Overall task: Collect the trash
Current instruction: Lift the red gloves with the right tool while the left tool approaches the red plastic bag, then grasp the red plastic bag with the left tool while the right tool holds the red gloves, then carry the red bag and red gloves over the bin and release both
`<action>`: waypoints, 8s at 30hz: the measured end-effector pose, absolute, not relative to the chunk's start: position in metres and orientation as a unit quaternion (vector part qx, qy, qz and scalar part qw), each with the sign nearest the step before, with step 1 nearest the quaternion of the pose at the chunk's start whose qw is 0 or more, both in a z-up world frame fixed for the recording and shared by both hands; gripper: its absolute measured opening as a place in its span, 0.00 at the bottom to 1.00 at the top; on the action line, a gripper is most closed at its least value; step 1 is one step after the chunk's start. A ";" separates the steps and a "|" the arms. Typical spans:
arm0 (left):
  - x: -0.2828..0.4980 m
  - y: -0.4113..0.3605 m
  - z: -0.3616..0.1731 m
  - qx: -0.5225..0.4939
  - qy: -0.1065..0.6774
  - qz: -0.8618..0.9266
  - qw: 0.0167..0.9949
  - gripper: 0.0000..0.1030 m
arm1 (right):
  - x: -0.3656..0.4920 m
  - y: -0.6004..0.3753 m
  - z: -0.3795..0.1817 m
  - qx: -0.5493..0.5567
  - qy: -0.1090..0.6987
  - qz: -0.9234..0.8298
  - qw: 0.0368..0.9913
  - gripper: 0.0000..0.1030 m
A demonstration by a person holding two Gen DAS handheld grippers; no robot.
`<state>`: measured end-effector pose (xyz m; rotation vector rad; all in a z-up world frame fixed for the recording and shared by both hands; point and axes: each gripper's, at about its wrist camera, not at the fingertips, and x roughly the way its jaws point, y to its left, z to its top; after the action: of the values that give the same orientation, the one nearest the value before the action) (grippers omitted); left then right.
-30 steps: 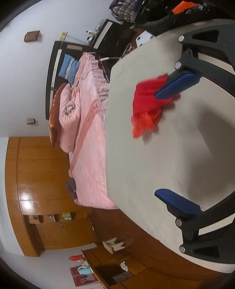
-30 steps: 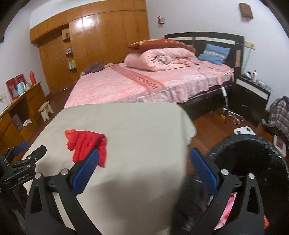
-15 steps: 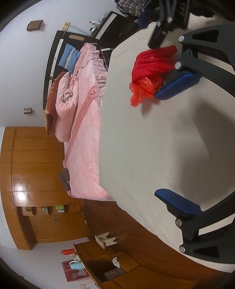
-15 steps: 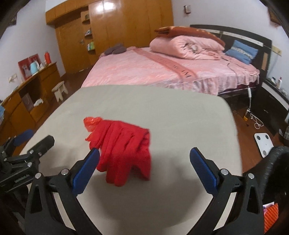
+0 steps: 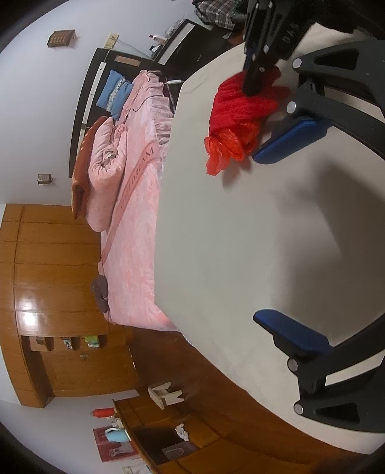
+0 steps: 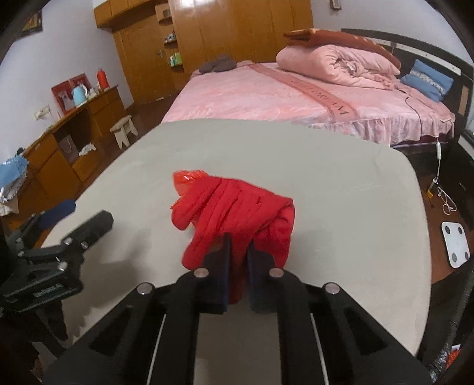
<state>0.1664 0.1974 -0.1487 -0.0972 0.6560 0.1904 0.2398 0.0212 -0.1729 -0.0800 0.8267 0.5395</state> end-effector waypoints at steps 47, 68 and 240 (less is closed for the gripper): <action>0.180 0.150 -0.150 -0.040 0.325 0.047 0.944 0.94 | 0.244 -0.056 -0.166 0.024 0.400 0.232 0.886 0.13; 0.198 0.105 -0.146 -0.034 0.323 0.000 0.946 0.94 | 0.248 -0.092 -0.179 0.019 0.411 0.119 0.903 0.53; 0.126 -0.135 -0.055 0.055 0.298 -0.207 0.930 0.94 | 0.076 -0.359 -0.102 0.059 0.306 -0.064 0.948 0.94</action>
<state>0.1257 -0.1345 -0.0549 0.1136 0.6106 -0.4238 0.0762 -0.3592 -0.1015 0.1195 0.6220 -0.1310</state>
